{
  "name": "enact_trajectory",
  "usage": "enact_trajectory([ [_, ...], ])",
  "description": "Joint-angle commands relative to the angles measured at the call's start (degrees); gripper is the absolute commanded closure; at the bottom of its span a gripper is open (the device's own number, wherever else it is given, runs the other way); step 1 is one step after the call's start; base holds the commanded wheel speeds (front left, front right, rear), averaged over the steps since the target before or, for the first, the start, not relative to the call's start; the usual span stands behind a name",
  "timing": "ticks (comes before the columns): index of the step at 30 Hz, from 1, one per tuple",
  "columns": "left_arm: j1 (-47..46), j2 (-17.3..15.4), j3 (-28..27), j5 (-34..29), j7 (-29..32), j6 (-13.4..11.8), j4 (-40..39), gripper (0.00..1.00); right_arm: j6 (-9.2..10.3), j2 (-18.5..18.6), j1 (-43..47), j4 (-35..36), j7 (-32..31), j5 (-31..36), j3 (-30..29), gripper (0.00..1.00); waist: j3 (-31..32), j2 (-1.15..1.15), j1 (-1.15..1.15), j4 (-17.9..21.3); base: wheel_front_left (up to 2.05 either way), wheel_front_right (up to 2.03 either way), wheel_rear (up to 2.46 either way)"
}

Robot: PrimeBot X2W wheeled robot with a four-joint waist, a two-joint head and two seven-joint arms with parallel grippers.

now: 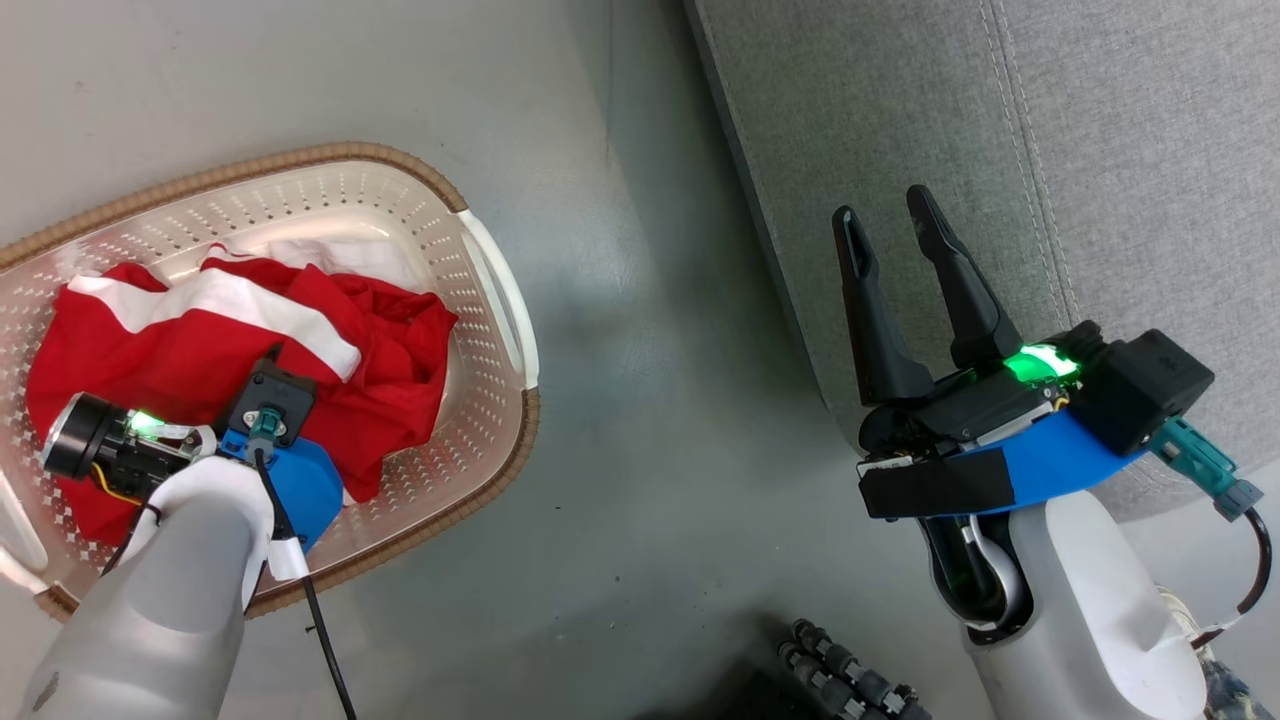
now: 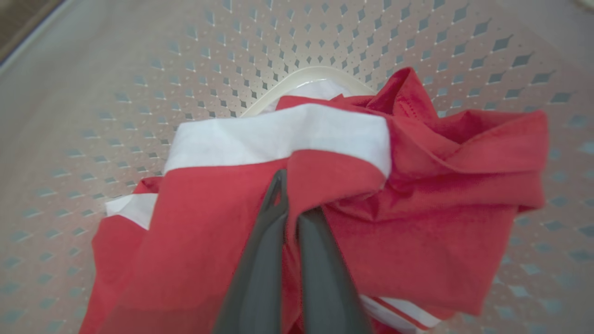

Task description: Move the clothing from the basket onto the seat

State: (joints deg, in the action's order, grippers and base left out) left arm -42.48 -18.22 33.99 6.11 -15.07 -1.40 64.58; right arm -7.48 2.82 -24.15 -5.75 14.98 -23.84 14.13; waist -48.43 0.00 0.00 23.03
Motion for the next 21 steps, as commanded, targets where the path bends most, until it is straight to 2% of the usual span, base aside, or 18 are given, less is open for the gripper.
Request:
enact_trajectory([
  [1,-0.95,-0.06,0.07,0.43,-0.15,0.25,-0.03,1.0,-0.03,0.13,-0.3,0.04,0.31,0.22,-0.17,0.0,0.12,0.0,0.0,-0.18,0.0,0.0,0.0],
  [13,0.63,1.78,0.22,1.97,-0.16,0.85,-1.34,1.0,-0.02,0.12,-0.27,-1.04,0.31,1.49,-0.58,0.0,2.76,0.0,0.0,-2.11,0.0,0.0,0.0],
  [21,3.61,4.61,-0.56,3.85,-0.16,1.66,-4.87,1.0,-0.02,0.14,0.7,-3.26,0.3,4.31,-1.34,0.0,8.79,0.0,0.0,-5.56,0.0,0.0,0.0],
])
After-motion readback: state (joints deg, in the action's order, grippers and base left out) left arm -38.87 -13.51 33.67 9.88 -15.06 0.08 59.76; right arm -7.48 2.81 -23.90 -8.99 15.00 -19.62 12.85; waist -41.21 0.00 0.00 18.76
